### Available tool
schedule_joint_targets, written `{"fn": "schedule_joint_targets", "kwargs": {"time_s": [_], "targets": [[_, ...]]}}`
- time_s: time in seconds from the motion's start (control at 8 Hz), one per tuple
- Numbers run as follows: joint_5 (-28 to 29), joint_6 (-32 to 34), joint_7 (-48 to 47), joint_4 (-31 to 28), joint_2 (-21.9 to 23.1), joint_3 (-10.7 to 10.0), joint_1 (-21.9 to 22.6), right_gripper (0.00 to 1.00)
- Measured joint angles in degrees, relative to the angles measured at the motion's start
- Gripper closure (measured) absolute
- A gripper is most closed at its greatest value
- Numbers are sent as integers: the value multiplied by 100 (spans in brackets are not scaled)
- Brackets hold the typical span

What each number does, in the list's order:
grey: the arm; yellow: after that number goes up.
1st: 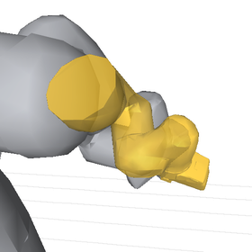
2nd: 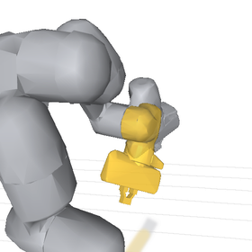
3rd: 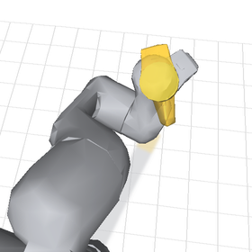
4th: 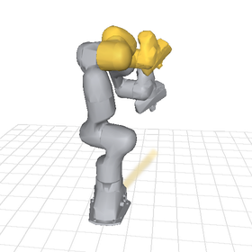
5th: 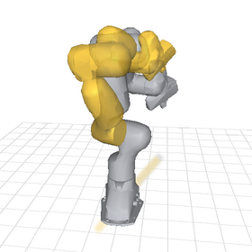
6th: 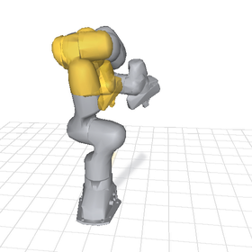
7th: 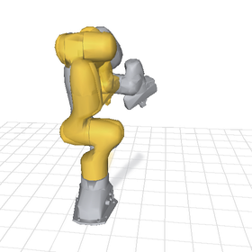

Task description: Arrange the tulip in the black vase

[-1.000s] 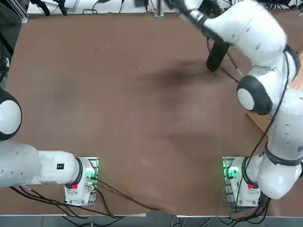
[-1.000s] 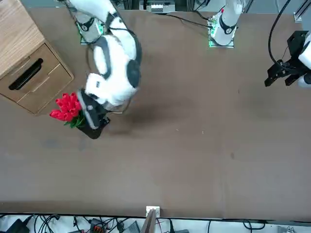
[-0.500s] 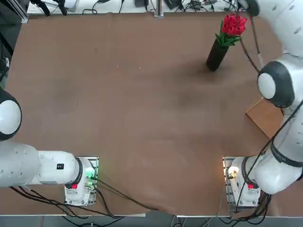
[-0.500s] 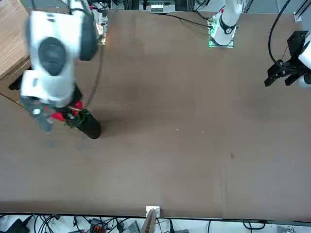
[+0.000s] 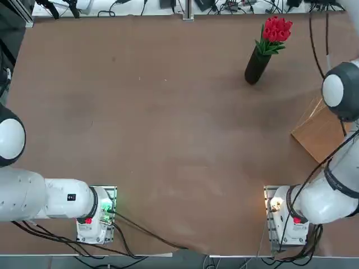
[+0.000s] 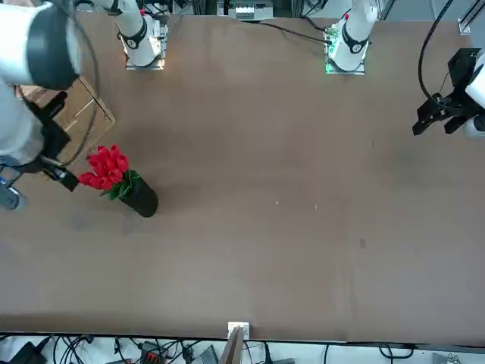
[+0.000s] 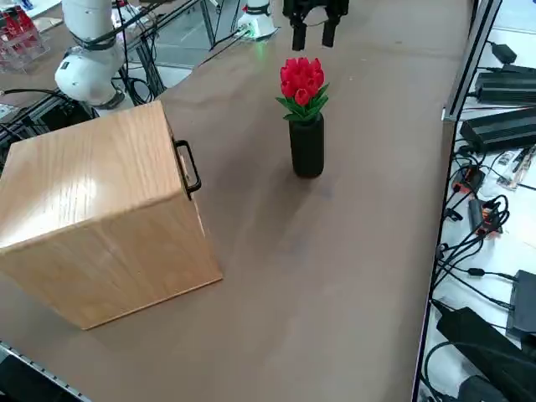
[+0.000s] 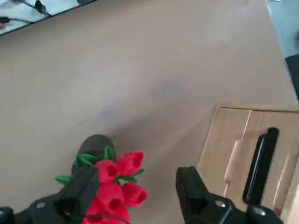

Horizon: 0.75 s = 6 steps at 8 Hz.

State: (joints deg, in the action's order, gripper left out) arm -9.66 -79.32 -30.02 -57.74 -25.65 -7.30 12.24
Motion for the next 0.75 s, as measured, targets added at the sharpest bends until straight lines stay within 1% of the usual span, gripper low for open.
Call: {"fn": "schedule_joint_targets", "kwargs": {"time_s": [0.12, 0.25, 0.5, 0.62, 0.75], "targets": [[253, 1, 496, -61, 82, 0, -305, 0], [385, 1, 985, -182, 186, -1, -575, 0], [472, -62, 1762, -518, 432, 6, -898, 0], [604, -199, 2098, -782, 609, 16, -1054, 0], [757, -460, 2382, -1202, 883, 35, -1224, 0]]}}
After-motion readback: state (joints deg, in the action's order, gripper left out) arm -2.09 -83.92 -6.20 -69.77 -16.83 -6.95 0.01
